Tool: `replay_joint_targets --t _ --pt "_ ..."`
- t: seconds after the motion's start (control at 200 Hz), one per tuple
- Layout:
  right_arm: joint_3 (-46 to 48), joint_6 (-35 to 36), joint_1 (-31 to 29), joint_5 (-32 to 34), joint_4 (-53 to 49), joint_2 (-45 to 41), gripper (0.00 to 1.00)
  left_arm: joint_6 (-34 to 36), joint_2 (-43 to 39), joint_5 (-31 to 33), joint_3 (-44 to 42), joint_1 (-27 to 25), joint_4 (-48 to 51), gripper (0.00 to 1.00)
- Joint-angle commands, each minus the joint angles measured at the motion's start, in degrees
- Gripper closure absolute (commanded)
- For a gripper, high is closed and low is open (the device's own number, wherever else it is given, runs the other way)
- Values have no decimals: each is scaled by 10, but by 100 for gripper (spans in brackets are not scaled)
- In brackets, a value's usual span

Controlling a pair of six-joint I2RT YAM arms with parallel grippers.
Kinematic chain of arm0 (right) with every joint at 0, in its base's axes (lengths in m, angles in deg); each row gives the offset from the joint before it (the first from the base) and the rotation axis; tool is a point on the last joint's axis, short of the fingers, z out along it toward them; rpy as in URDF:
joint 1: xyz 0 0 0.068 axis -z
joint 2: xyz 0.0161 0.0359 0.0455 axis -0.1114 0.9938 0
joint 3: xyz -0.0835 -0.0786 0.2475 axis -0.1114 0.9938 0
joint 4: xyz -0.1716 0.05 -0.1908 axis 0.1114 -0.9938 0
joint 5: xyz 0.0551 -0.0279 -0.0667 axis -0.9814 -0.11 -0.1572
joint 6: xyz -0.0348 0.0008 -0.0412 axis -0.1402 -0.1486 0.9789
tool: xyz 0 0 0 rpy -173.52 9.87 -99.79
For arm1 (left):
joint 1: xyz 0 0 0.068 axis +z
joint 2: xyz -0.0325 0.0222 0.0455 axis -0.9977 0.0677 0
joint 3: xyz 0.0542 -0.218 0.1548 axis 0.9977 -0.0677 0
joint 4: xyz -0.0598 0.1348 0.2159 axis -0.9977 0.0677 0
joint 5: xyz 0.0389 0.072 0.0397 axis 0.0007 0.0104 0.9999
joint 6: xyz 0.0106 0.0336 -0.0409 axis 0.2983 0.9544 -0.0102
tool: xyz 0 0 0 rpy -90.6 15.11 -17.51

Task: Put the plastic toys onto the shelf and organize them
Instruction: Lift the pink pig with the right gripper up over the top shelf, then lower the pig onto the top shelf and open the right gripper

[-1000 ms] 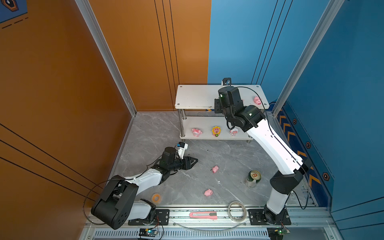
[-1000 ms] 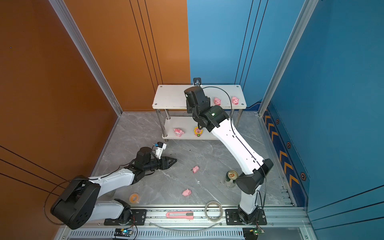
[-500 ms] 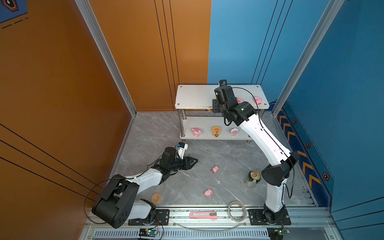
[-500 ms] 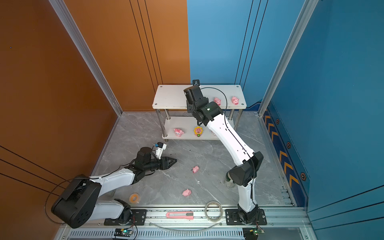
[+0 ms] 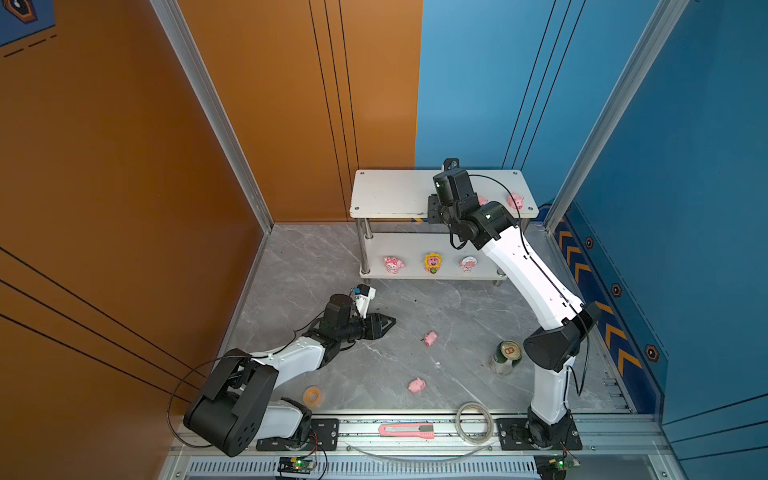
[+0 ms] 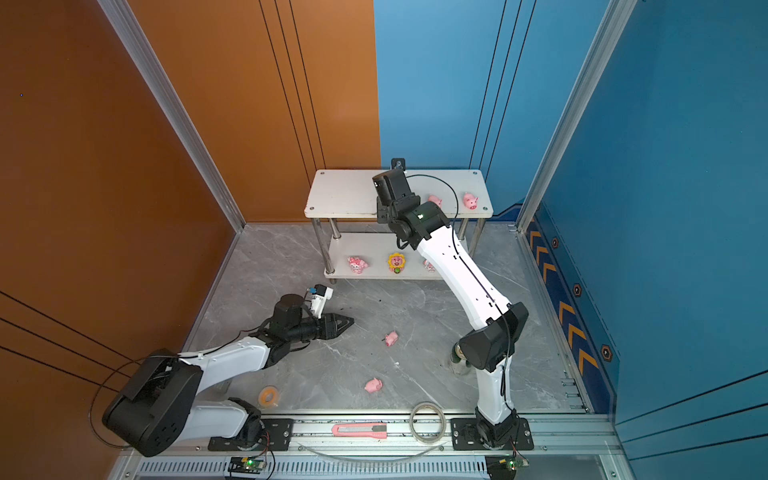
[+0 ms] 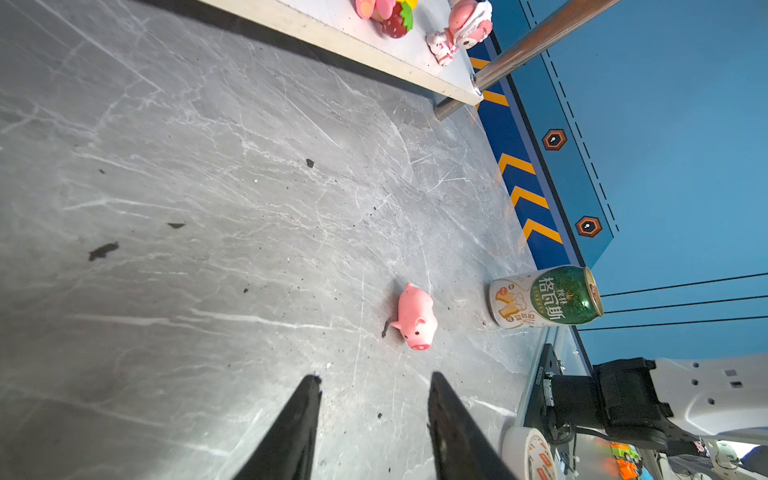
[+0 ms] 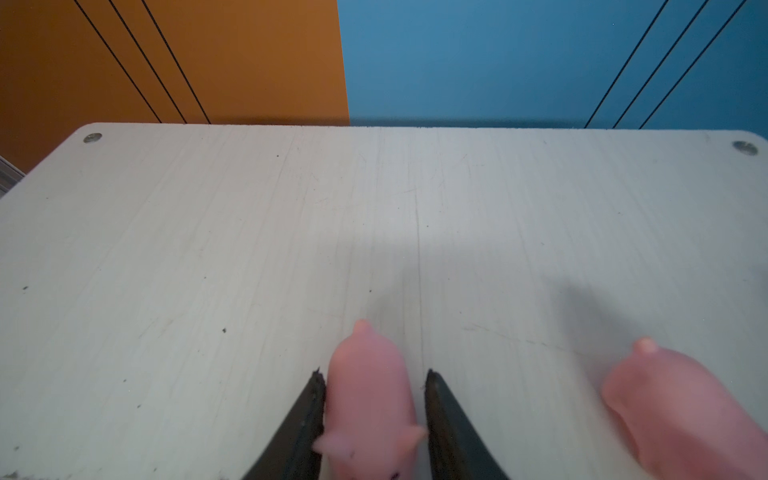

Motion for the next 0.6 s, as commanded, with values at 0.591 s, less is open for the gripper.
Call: replay_joint_targets --t 0.591 --pt "91 4 -36 1 22 -124 36 -7 1 -10 15 4 -6 55"
